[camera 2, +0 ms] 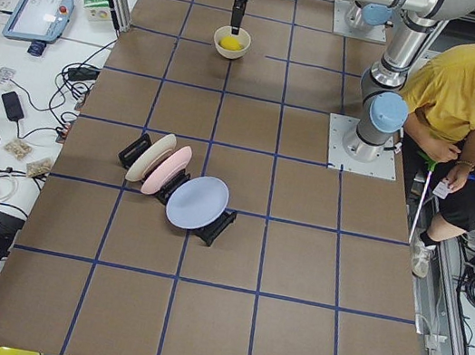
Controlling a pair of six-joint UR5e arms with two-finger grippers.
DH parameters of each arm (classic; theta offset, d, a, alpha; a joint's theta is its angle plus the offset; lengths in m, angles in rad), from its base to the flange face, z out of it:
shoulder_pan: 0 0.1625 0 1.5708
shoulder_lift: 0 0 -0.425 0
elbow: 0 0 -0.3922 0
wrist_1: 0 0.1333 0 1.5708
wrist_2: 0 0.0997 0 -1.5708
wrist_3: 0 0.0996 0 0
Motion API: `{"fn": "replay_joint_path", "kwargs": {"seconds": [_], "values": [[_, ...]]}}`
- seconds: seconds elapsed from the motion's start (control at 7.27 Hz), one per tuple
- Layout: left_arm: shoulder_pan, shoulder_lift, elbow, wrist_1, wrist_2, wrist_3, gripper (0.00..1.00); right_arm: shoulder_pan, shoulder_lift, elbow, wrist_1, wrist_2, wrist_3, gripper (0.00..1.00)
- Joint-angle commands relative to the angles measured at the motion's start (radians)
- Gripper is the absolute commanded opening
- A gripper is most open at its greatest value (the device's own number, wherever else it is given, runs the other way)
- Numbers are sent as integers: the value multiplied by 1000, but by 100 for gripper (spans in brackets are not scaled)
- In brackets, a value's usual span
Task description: Place bowl and put lemon in it
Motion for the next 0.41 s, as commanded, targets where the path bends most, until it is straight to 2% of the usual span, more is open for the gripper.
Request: {"fn": "replay_joint_path", "kwargs": {"seconds": [0.0, 0.28], "values": [[-1, 0, -9, 2, 1, 0, 100, 0, 0, 0, 3, 0, 0, 100], [-1, -1, -11, 5, 1, 0, 100, 0, 0, 0, 6, -1, 0, 100]]}}
